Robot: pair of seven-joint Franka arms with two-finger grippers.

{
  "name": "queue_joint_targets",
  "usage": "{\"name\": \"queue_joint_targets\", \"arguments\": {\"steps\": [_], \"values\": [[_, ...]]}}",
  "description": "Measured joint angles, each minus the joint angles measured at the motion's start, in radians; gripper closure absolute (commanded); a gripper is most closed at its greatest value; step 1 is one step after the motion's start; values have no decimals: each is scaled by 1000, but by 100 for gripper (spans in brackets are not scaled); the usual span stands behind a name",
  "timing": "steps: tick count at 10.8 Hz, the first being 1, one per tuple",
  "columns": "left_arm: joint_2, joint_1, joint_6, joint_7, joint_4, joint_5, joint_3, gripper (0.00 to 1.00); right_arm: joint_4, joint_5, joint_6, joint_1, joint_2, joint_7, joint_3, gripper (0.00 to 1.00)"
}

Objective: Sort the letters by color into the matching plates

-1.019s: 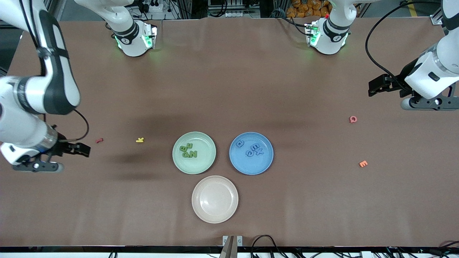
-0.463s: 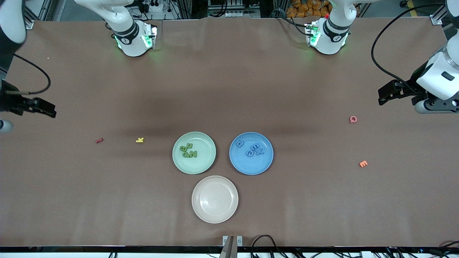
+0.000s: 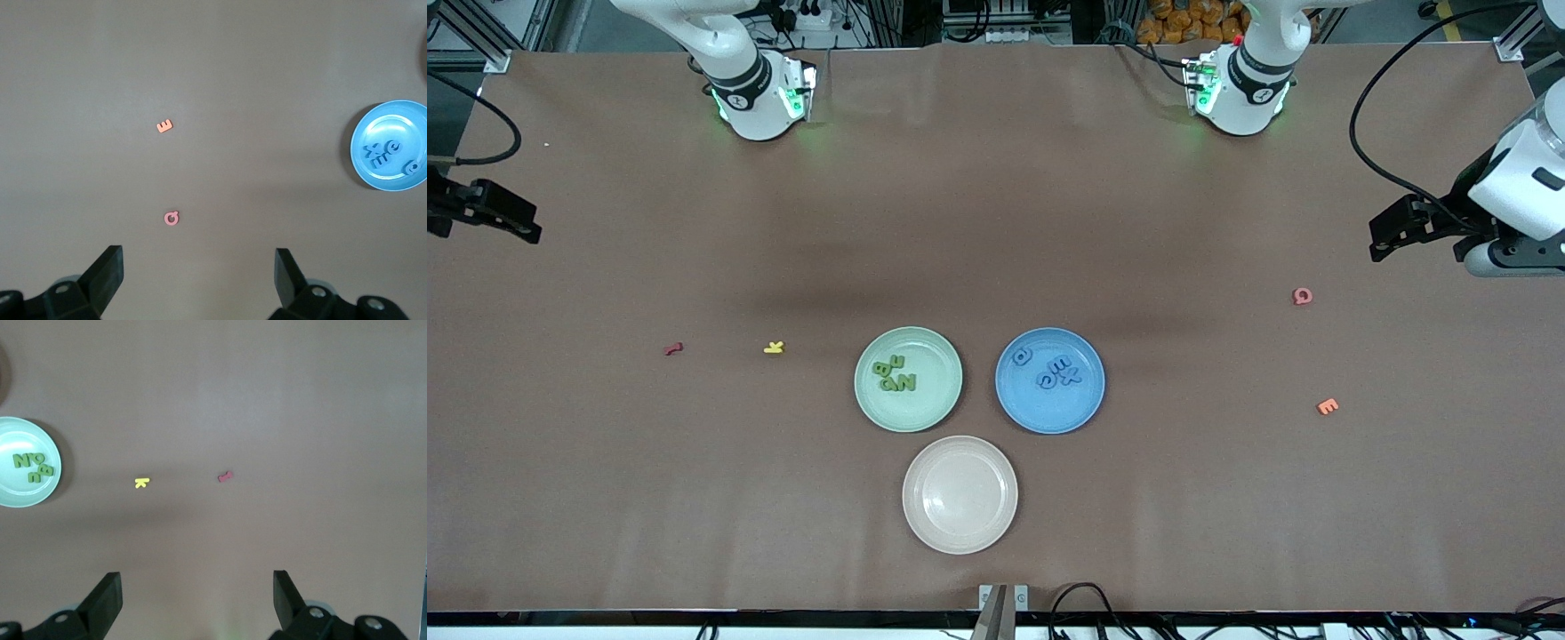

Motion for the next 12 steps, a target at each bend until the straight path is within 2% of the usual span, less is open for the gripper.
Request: {"name": "queue_joint_targets", "arguments": {"steps": [2,4,12], "values": [[-1,0,18,2,2,0,0,0,-70,0,91,-1,1,0,-6,0],[-3,0,34,2,4,0,0,0,-120,0,117,-1,-5,0,-7,0],[-8,0,35,5,4,0,0,0,-138,0,148,-1,-21,11,-5,0]]}}
